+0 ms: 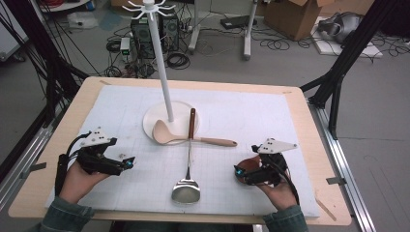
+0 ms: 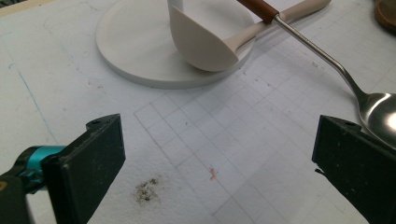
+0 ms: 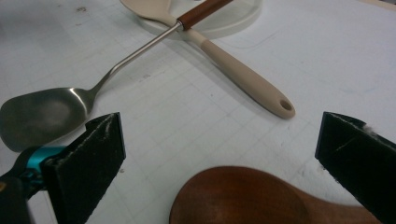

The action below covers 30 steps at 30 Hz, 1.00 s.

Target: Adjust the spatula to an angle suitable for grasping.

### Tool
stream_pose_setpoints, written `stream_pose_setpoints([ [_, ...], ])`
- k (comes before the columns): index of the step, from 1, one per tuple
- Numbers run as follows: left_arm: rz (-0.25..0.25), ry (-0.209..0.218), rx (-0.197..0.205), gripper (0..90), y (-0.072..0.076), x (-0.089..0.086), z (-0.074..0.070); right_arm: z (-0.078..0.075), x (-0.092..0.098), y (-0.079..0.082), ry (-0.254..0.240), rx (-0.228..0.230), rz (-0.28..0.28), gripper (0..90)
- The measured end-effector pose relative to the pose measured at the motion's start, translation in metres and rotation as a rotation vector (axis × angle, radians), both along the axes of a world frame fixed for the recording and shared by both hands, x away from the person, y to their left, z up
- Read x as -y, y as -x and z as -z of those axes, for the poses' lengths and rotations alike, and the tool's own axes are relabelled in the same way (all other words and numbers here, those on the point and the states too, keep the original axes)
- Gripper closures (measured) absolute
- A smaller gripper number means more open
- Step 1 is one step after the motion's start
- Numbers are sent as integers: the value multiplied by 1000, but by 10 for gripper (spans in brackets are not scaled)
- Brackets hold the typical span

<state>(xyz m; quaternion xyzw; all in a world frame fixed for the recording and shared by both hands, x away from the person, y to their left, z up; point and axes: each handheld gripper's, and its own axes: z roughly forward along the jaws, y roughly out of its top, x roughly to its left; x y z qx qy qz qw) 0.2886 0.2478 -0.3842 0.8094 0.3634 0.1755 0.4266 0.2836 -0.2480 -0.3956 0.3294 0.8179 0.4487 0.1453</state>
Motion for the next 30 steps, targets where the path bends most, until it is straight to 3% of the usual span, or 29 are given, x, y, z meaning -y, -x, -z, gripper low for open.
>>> stream_pose_setpoints([
  [7,0,-2,-3,31,0,0,0,-9,-20,-20,17,-14,-46,7],
  [14,1,-6,-3,31,-1,1,1,-15,-40,-37,-8,-43,-107,8],
  [18,8,-4,-6,31,-1,3,2,-14,-51,-45,-10,-68,-147,184],
  [19,8,-4,-6,31,-1,3,2,-13,-53,-46,-9,-73,-151,181],
  [22,4,-5,-9,31,-1,3,2,-9,-59,-51,13,-79,-141,164],
  [26,7,-8,-12,31,-2,4,4,-6,-67,-57,-4,-110,-127,169],
  [30,11,-12,-15,31,-3,4,5,-3,-78,-63,-7,-122,-113,224],
])
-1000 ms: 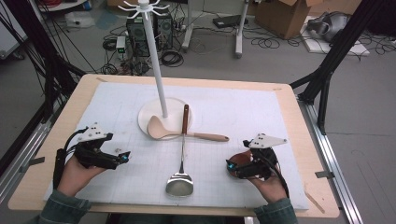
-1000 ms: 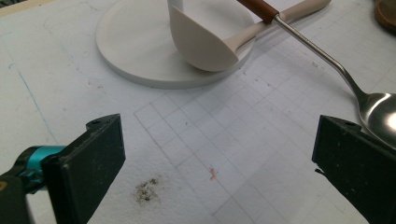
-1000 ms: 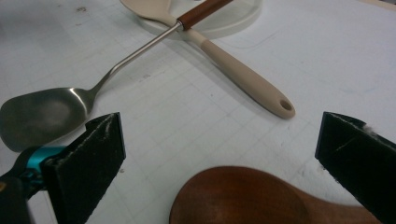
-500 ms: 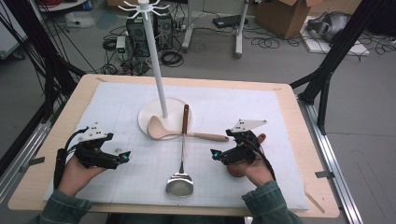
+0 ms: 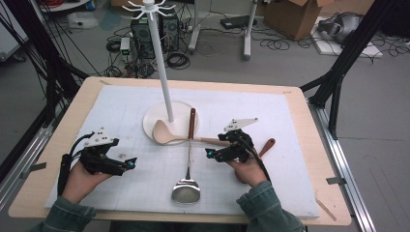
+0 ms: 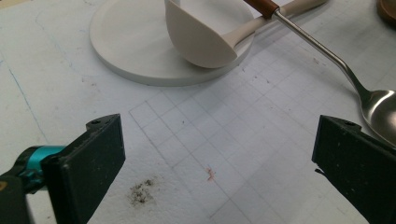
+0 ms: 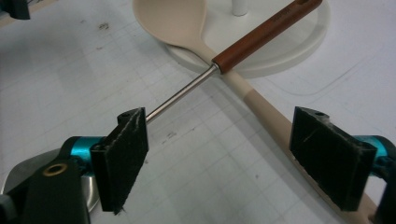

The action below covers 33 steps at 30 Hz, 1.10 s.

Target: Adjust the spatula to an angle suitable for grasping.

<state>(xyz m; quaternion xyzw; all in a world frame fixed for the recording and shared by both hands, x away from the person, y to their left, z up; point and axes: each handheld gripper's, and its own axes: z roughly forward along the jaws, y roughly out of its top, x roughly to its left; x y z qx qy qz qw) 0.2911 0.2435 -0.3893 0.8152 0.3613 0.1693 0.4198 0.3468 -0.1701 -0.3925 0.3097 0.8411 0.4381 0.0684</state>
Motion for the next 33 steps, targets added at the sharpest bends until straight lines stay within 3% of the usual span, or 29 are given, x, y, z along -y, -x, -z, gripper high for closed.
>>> stream_pose_setpoints([
  [6,-7,-1,-2,31,0,-1,1,4,-15,-7,-20,-28,-33,315],
  [9,-4,-1,-1,31,0,1,1,12,-27,-10,-21,-91,-43,387],
  [14,-2,1,1,31,0,2,0,19,-38,-14,-16,-139,-62,460],
  [23,-1,-1,1,31,-1,3,1,34,-49,-22,-36,-214,-55,486],
  [33,14,-8,-8,31,-1,7,3,43,-57,-27,-52,-253,-45,486],
])
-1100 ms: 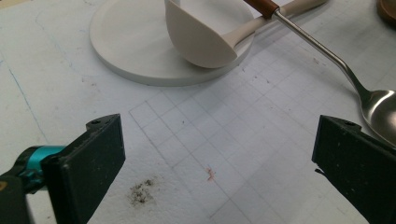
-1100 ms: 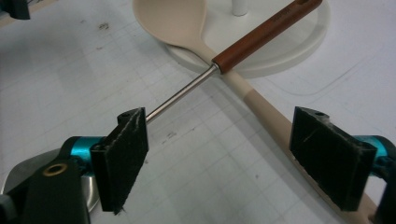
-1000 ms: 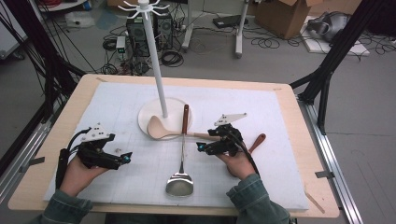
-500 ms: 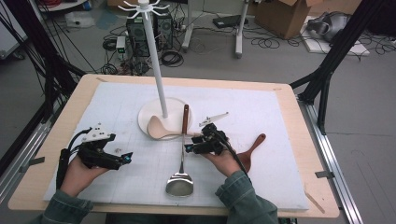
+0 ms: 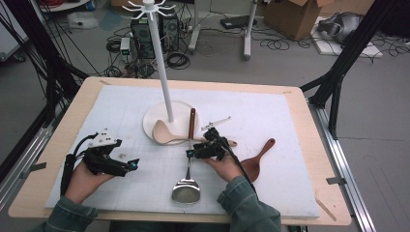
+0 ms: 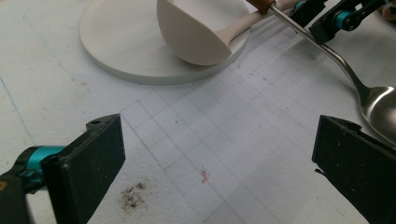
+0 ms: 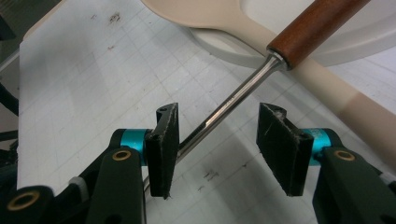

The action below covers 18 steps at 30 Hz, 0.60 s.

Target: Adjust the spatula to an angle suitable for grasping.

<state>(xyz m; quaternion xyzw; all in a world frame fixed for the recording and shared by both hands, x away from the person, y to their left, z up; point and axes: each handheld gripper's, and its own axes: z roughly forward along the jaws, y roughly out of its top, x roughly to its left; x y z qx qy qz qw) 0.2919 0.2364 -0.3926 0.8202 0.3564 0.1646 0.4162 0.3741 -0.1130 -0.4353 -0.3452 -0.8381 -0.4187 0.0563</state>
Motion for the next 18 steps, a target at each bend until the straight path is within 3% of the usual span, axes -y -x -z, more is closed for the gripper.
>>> stream_pose_setpoints([
  [9,0,0,-1,31,0,0,0,7,-9,-2,4,-35,4,485],
  [18,3,-2,-6,31,0,1,1,11,-11,-4,-43,-63,7,605],
])
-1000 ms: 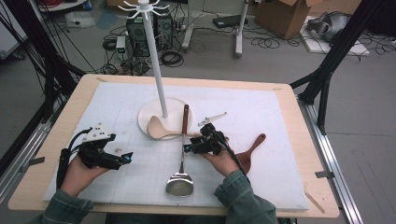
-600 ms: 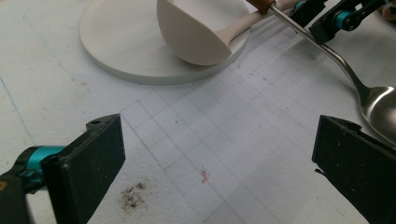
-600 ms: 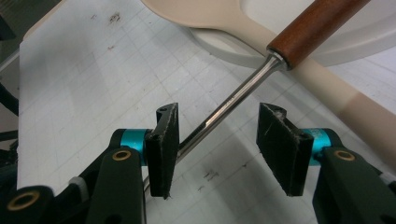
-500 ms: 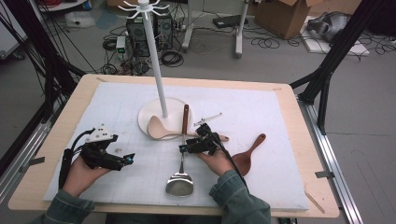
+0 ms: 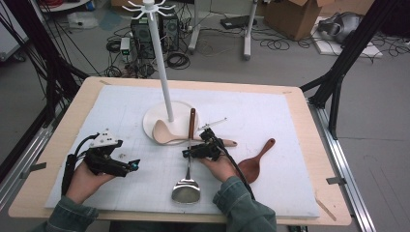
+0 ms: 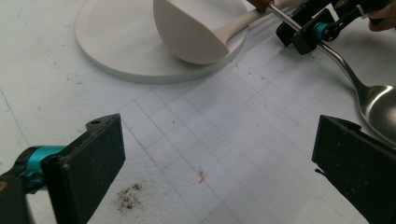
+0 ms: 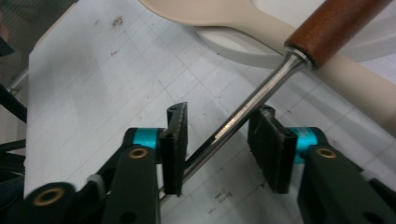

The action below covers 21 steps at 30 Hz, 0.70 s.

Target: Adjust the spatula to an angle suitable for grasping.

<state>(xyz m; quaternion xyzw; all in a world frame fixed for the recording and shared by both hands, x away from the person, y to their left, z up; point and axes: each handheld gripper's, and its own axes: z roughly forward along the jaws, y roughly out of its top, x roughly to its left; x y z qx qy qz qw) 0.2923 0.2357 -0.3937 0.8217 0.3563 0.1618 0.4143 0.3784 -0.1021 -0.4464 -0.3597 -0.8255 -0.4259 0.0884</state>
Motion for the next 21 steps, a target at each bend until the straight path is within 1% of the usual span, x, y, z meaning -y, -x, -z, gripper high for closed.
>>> stream_pose_setpoints([
  [5,-1,3,1,31,0,0,0,0,2,0,-12,-19,14,625],
  [8,-1,2,-1,31,0,0,0,0,2,0,-18,-18,13,632],
  [13,-1,3,-1,31,0,0,0,-2,1,1,-36,-10,7,654],
  [21,8,12,-4,31,0,3,0,-11,2,6,-63,17,2,687],
])
